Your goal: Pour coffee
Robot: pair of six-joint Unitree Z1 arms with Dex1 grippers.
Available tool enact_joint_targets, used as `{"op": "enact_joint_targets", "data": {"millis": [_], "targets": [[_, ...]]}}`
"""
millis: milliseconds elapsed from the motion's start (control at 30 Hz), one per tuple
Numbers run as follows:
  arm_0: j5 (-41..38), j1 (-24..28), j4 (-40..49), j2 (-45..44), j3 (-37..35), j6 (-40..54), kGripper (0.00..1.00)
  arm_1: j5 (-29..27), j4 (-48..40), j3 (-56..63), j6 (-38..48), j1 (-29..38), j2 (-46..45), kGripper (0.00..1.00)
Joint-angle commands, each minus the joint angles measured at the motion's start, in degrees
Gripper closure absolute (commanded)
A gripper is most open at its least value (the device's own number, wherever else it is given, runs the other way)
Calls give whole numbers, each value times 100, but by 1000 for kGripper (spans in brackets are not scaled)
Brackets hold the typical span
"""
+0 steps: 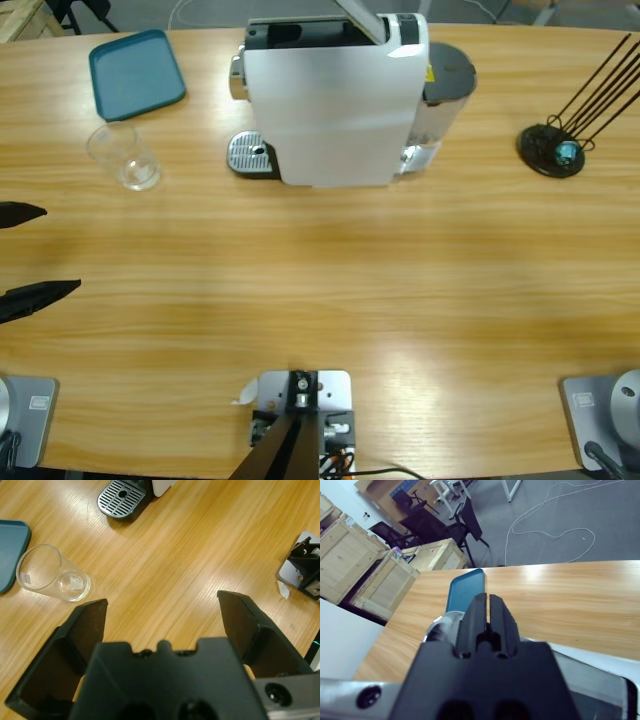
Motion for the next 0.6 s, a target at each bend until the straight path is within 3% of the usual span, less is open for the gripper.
{"op": "enact_joint_targets", "data": {"millis": [33,600], "targets": [[-42,440,45,-155,189,-51,59,322,434,407,30,288,1183,1000],[-90,468,66,-162,180,-51,55,257,1049,418,-19,506,1707,1000]]}}
